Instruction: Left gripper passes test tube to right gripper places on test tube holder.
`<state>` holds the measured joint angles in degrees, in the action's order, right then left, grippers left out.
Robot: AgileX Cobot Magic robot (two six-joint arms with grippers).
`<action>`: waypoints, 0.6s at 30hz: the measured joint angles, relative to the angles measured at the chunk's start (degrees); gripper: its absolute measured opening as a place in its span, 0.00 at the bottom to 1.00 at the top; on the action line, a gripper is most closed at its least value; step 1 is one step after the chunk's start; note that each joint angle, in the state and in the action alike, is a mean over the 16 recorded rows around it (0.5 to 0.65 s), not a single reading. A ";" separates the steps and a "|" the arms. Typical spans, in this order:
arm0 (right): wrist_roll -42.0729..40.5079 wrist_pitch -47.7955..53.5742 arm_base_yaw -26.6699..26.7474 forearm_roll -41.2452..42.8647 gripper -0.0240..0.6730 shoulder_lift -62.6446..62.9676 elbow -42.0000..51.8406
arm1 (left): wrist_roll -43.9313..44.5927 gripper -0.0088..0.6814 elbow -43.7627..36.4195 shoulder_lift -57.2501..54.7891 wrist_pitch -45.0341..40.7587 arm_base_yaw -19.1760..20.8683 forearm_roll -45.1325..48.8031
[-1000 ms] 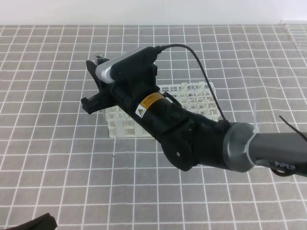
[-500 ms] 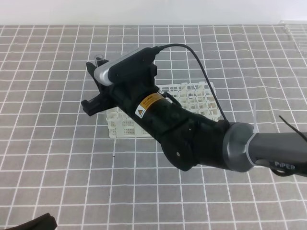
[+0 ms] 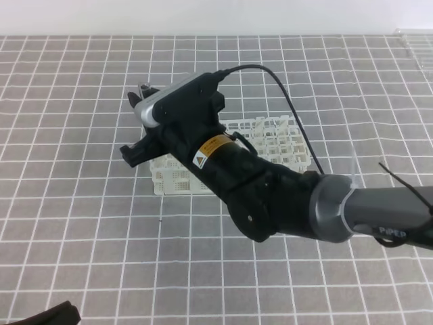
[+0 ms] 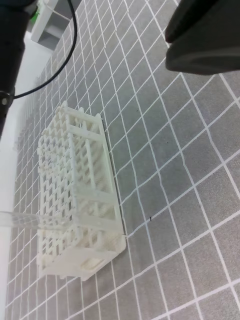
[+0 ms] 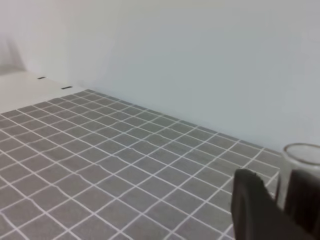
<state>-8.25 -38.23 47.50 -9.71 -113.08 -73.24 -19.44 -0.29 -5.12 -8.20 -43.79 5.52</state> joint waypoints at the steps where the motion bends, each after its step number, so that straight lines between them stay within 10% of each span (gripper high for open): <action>1: 0.00 -0.04 -0.02 -0.05 0.16 -0.14 -0.05 | 0.00 0.01 0.00 -0.01 0.00 0.00 0.00; 18: 0.00 -2.48 -0.04 -1.33 0.16 -1.74 -0.98 | -0.03 0.01 0.14 0.03 -0.16 -0.01 0.03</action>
<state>-8.25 -40.70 47.46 -11.04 -114.82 -74.22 -19.47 -0.15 -5.10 -8.36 -43.80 5.56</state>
